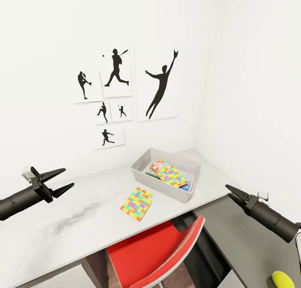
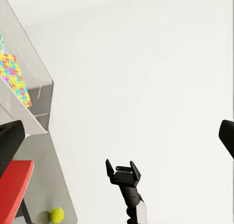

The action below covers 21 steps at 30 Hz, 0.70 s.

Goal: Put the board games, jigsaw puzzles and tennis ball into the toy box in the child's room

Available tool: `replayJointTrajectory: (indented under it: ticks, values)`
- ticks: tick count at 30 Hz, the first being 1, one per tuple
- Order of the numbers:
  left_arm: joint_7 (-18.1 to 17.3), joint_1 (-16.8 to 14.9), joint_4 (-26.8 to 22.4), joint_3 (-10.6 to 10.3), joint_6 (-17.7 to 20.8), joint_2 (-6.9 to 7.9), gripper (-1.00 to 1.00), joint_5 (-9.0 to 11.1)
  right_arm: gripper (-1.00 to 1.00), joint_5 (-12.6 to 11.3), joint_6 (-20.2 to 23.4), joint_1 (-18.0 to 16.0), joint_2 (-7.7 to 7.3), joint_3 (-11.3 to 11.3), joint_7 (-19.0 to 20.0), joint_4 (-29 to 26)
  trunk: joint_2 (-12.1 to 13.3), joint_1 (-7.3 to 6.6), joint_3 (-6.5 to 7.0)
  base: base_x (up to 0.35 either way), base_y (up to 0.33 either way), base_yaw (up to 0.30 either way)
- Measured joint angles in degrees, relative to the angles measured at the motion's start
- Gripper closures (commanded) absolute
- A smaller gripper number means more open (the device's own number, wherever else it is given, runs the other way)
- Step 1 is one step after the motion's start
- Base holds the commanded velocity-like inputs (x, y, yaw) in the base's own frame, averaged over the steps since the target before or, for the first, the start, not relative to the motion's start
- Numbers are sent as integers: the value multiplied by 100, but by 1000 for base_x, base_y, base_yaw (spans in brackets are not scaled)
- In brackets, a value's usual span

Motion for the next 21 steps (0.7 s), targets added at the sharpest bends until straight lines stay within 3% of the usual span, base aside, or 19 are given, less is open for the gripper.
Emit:
replayJointTrajectory:
  ticks: [15,21]
  values:
    - [-6,0,98,0,0,12,-100,28,-100,0,0,0,0,1,-7,-2,0,0,0,0,0,0]
    - [-5,1,144,3,0,13,-100,34,-100,-1,0,0,0,0,-3,-6,1,1,0,-83,117,28]
